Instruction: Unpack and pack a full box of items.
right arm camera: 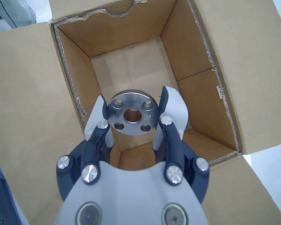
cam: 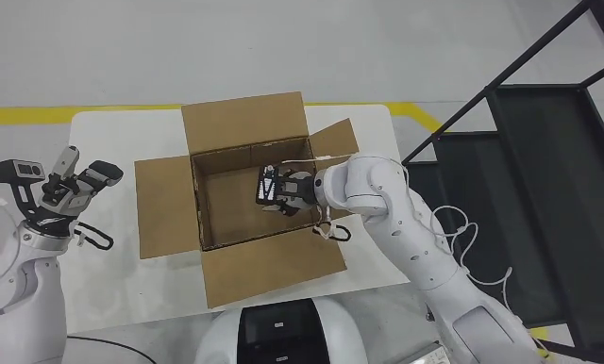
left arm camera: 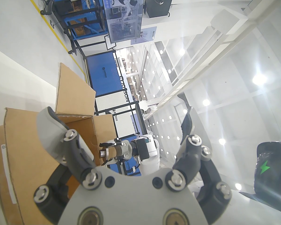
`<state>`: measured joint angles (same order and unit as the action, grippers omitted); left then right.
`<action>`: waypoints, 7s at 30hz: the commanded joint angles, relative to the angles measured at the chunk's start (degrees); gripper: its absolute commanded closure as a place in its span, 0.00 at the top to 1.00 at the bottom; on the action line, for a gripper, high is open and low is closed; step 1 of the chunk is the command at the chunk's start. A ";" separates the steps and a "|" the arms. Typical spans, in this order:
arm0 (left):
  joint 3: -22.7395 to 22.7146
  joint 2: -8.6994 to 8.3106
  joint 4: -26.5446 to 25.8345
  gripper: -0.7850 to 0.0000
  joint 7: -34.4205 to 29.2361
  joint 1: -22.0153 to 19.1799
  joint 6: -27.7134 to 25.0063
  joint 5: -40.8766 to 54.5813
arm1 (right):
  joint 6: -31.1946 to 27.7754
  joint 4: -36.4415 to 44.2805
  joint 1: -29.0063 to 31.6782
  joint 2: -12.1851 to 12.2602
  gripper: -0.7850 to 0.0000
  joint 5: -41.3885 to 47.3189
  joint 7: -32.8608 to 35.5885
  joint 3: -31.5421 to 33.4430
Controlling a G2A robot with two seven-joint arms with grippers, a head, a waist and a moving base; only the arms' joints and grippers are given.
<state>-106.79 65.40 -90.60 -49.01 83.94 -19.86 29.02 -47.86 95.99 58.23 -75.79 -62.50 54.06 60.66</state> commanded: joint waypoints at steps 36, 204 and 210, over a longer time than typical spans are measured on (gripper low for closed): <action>0.00 0.00 0.00 1.00 0.00 0.00 0.00 0.00 | -5.05 18.10 23.64 11.11 0.00 23.47 -2.69 36.22; 0.00 0.00 0.00 1.00 0.00 0.00 0.00 0.00 | 3.10 -2.62 32.85 18.54 1.00 -16.72 -26.33 21.25; 0.00 0.00 0.00 1.00 0.00 0.00 0.00 0.00 | 2.31 -9.11 29.50 18.36 1.00 -17.77 -28.71 18.80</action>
<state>-106.79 65.40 -90.60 -49.01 83.94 -19.86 29.02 -45.24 88.18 88.50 -57.41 -79.96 25.73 79.95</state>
